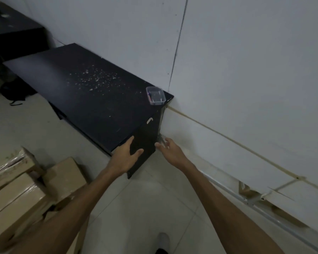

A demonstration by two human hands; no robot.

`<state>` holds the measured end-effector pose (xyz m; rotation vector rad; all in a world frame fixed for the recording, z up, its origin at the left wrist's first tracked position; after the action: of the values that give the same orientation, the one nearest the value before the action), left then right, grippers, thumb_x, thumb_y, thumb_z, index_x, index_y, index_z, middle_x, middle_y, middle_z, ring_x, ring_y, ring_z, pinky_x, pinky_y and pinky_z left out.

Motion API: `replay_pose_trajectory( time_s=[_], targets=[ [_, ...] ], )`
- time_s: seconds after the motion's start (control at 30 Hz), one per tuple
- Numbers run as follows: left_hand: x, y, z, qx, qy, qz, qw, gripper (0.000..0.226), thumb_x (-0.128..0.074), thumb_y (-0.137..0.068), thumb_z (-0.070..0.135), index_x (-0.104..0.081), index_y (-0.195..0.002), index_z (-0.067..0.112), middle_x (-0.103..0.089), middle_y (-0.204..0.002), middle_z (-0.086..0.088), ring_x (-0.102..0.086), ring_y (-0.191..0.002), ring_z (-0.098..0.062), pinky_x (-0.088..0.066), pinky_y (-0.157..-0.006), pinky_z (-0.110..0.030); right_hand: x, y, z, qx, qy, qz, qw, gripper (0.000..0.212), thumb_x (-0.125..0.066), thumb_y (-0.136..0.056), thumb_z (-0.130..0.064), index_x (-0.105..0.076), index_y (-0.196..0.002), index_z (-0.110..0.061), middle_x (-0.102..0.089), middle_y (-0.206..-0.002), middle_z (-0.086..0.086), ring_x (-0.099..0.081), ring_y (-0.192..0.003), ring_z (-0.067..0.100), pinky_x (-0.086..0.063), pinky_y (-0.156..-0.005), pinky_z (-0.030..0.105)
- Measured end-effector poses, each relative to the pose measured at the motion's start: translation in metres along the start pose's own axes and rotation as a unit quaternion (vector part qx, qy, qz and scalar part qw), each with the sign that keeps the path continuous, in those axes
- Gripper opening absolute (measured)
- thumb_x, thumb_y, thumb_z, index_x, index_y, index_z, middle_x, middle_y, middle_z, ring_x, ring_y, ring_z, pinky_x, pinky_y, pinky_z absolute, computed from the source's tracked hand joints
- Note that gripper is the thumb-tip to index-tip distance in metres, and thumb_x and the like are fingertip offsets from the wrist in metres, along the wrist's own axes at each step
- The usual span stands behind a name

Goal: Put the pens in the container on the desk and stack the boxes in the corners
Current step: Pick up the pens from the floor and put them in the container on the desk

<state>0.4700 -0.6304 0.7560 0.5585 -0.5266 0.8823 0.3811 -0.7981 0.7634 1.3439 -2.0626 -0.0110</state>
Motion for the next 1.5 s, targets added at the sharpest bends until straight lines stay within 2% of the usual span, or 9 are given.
replay_pose_trajectory(
  time_s=[0.17, 0.27, 0.4, 0.63, 0.77, 1.0, 1.2, 1.4, 1.5],
  targets=[
    [0.014, 0.071, -0.078, 0.012, -0.043, 0.023, 0.999, 0.077, -0.054, -0.093, 0.049, -0.023, -0.154, 0.014, -0.034, -0.156, -0.008, -0.037, -0.141, -0.025, -0.032, -0.114, -0.039, -0.072, 0.049, 0.017, -0.013, -0.020, -0.020, 1.000, 0.076, -0.055, -0.092, -0.054, -0.028, -0.151, -0.014, -0.037, -0.153, 0.006, -0.038, -0.140, 0.026, -0.035, -0.107, 0.036],
    [0.019, 0.104, -0.118, 0.036, -0.016, 0.030, 0.999, 0.075, -0.056, -0.094, 0.045, -0.024, -0.154, 0.012, -0.033, -0.156, -0.009, -0.036, -0.142, -0.025, -0.029, -0.114, -0.035, -0.107, 0.072, 0.027, -0.014, -0.028, -0.042, 0.999, 0.077, -0.055, -0.094, -0.049, -0.022, -0.154, -0.014, -0.029, -0.158, 0.009, -0.035, -0.142, 0.026, -0.033, -0.109, 0.035],
    [0.016, 0.152, -0.185, 0.088, 0.033, 0.054, 0.994, 0.075, -0.059, -0.092, 0.044, -0.027, -0.153, 0.012, -0.036, -0.155, -0.009, -0.037, -0.141, -0.025, -0.030, -0.114, -0.036, -0.168, 0.096, 0.045, -0.002, -0.004, -0.076, 0.997, 0.077, -0.056, -0.094, -0.049, -0.022, -0.153, -0.013, -0.031, -0.157, 0.010, -0.034, -0.142, 0.025, -0.031, -0.113, 0.037],
    [-0.013, 0.220, -0.282, 0.166, 0.066, 0.085, 0.980, 0.072, -0.060, -0.092, 0.042, -0.030, -0.152, 0.014, -0.042, -0.151, -0.007, -0.044, -0.136, -0.023, -0.035, -0.109, -0.031, -0.267, 0.120, 0.095, 0.025, 0.015, -0.155, 0.987, 0.076, -0.057, -0.093, -0.050, -0.027, -0.152, -0.013, -0.036, -0.154, 0.009, -0.038, -0.139, 0.021, -0.029, -0.104, 0.025],
    [-0.042, 0.255, -0.342, 0.218, 0.081, 0.122, 0.965, 0.069, -0.062, -0.091, 0.041, -0.036, -0.149, 0.014, -0.048, -0.147, -0.006, -0.048, -0.132, -0.023, -0.036, -0.106, -0.030, -0.323, 0.127, 0.132, 0.043, 0.017, -0.191, 0.981, 0.072, -0.057, -0.093, -0.048, -0.029, -0.151, -0.015, -0.039, -0.152, 0.007, -0.041, -0.135, 0.020, -0.033, -0.102, 0.025],
    [-0.114, 0.316, -0.466, 0.281, 0.108, 0.163, 0.940, 0.071, -0.064, -0.089, 0.045, -0.038, -0.148, 0.016, -0.051, -0.144, -0.007, -0.050, -0.129, -0.024, -0.041, -0.108, -0.038, -0.442, 0.141, 0.233, 0.066, 0.035, -0.253, 0.964, 0.067, -0.058, -0.094, -0.045, -0.033, -0.150, -0.016, -0.043, -0.149, 0.006, -0.044, -0.133, 0.020, -0.034, -0.100, 0.025],
    [-0.183, 0.337, -0.580, 0.288, 0.105, 0.170, 0.937, 0.067, -0.062, -0.092, 0.041, -0.036, -0.148, 0.014, -0.048, -0.147, -0.010, -0.049, -0.131, -0.026, -0.041, -0.107, -0.039, -0.542, 0.125, 0.326, 0.092, 0.077, -0.281, 0.952, 0.065, -0.059, -0.095, -0.040, -0.033, -0.149, -0.015, -0.044, -0.148, 0.007, -0.044, -0.133, 0.021, -0.034, -0.100, 0.026],
    [-0.259, 0.349, -0.698, 0.305, 0.125, 0.193, 0.924, 0.066, -0.065, -0.090, 0.039, -0.040, -0.145, 0.013, -0.053, -0.141, -0.011, -0.053, -0.126, -0.027, -0.045, -0.104, -0.042, -0.632, 0.100, 0.418, 0.103, 0.097, -0.289, 0.947, 0.060, -0.059, -0.096, -0.034, -0.036, -0.147, -0.014, -0.047, -0.145, 0.009, -0.046, -0.131, 0.023, -0.034, -0.096, 0.023],
    [-0.300, 0.346, -0.758, 0.308, 0.144, 0.194, 0.920, 0.065, -0.067, -0.089, 0.031, -0.040, -0.145, 0.011, -0.054, -0.139, -0.011, -0.052, -0.127, -0.028, -0.047, -0.102, -0.041, -0.678, 0.088, 0.462, 0.122, 0.105, -0.298, 0.941, 0.059, -0.061, -0.094, -0.035, -0.040, -0.145, -0.014, -0.049, -0.144, 0.007, -0.046, -0.131, 0.021, -0.034, -0.096, 0.024]
  ],
)
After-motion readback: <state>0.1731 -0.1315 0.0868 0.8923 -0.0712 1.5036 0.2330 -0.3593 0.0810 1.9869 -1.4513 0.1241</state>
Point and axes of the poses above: each hand's wrist, its own y-axis away from the middle knuckle, its own x-axis out of the back of the hand, z = x × y, the point moved 10 cm from there along -y, towards the middle knuckle
